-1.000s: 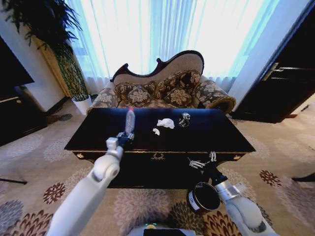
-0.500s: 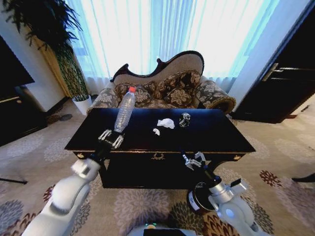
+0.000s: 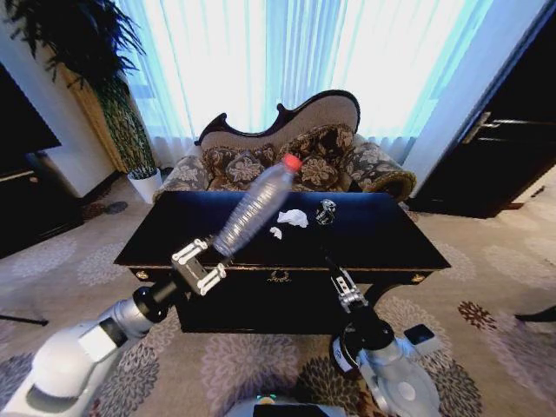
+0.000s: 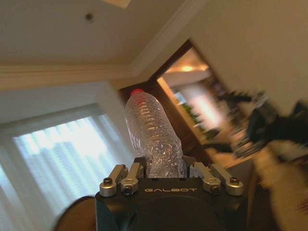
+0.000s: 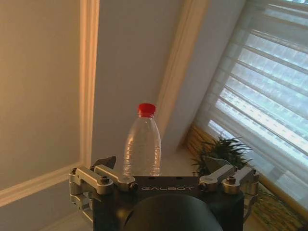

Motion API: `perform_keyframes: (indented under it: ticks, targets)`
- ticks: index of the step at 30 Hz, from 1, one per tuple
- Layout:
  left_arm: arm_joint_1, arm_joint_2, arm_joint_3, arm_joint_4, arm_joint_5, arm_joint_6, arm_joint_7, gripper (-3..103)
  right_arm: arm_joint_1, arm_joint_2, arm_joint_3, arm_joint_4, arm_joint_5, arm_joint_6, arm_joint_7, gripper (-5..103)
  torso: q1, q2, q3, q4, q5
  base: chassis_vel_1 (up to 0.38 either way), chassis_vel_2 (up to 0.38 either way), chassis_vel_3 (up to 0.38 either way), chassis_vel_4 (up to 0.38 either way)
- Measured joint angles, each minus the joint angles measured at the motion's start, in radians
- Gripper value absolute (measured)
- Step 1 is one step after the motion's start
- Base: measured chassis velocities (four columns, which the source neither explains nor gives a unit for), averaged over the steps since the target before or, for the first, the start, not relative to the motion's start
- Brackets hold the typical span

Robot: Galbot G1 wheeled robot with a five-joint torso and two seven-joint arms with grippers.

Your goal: Move to the front of the table and place the trash on the table into the trash bin.

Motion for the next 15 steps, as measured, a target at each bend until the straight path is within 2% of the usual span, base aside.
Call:
perform_keyframes:
  ticks: [1,3,5,6,10,15]
  targets:
    - [0.0,0.0,0.0,0.0,0.0,0.0,0.0,36,0.0,0.0,0.0,0.0,0.0,0.0,0.0,100,0.0,0.0,0.0,0.0,0.0,0.0,0.0,0.0,0.0]
    - [-0.007,0.022,-0.012,-0.001,-0.056,0.015,0.032,36,0.0,0.0,0.0,0.0,0.0,0.001,-0.011,100,0.0,0.0,0.0,0.0,0.0,0.0,0.0,0.0,0.0]
    - [-0.02,0.053,-0.035,-0.011,-0.116,0.052,0.089,36,0.0,0.005,0.0,-0.002,-0.004,0.001,-0.02,100,0.0,0.0,0.0,0.0,0.0,0.0,0.0,0.0,0.0]
    - [-0.02,0.053,-0.035,-0.011,-0.116,0.052,0.089,36,0.0,0.005,0.0,-0.002,-0.004,0.001,-0.02,100,0.0,0.0,0.0,0.0,0.0,0.0,0.0,0.0,0.0]
    - [-0.036,0.089,-0.051,-0.005,-0.176,0.105,0.179,36,0.001,0.014,-0.001,-0.01,-0.012,0.001,-0.033,100,0.0,0.0,0.0,0.0,0.0001,0.0,0.0,0.0,0.0]
    - [-0.073,0.14,-0.045,0.027,-0.231,0.153,0.226,36,0.003,0.017,-0.001,-0.02,-0.026,0.001,-0.047,100,0.0,0.0,0.0,0.0,0.0,0.0,0.0,0.0,0.0]
